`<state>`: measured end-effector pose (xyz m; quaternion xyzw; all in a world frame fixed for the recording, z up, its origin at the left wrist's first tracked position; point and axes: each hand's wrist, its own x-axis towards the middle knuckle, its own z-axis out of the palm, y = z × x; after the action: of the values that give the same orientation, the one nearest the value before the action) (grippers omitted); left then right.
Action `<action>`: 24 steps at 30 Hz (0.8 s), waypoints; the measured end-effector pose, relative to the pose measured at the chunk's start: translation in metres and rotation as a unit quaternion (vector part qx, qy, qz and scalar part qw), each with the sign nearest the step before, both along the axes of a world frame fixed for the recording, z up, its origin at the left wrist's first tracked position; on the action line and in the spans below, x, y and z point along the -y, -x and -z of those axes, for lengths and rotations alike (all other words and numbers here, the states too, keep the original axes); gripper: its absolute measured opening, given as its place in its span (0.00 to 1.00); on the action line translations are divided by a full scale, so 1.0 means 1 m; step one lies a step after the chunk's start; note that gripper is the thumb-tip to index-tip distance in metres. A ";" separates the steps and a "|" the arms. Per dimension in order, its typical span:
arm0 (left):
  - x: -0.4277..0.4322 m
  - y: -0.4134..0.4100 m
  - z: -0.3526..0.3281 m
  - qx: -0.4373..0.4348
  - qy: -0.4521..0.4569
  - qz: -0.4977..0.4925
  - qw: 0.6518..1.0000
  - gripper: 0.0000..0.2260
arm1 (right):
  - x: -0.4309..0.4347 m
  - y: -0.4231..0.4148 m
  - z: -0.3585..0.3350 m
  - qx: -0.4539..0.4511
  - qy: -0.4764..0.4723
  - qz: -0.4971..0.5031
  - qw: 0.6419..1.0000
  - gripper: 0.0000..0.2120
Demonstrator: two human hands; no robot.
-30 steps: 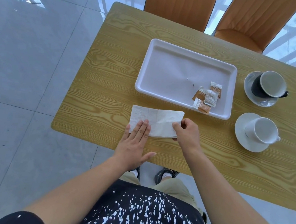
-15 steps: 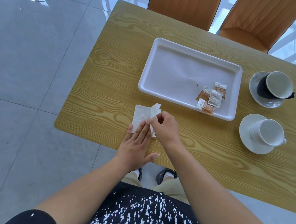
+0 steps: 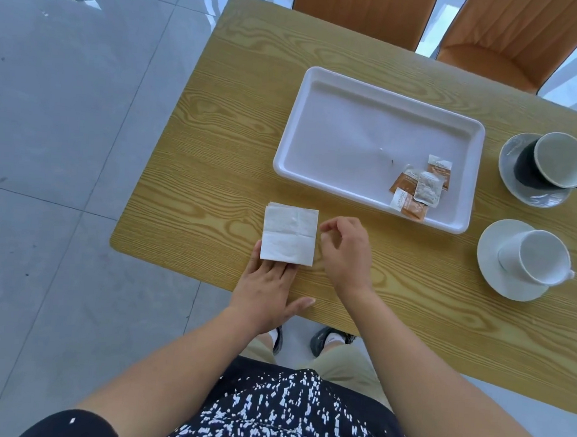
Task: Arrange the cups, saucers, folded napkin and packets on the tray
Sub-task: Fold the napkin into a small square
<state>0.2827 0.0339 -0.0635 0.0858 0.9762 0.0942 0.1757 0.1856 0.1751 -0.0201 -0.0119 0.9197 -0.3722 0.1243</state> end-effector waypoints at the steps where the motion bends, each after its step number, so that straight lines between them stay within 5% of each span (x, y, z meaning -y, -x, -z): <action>1: 0.000 0.000 0.000 -0.001 0.000 0.000 1.000 0.41 | -0.005 0.000 0.005 -0.017 0.005 -0.004 1.000 0.05; 13: -0.001 -0.001 0.002 -0.041 -0.008 -0.007 0.999 0.39 | -0.009 -0.008 0.035 -0.053 -0.068 -0.090 0.992 0.22; 24: 0.000 -0.001 -0.002 -0.026 0.002 -0.005 1.000 0.40 | -0.011 -0.010 0.041 -0.049 -0.155 -0.159 0.974 0.23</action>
<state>0.2832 0.0343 -0.0620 0.0832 0.9810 0.0910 0.1500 0.1954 0.1859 -0.0614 -0.1566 0.9575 -0.1999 0.1368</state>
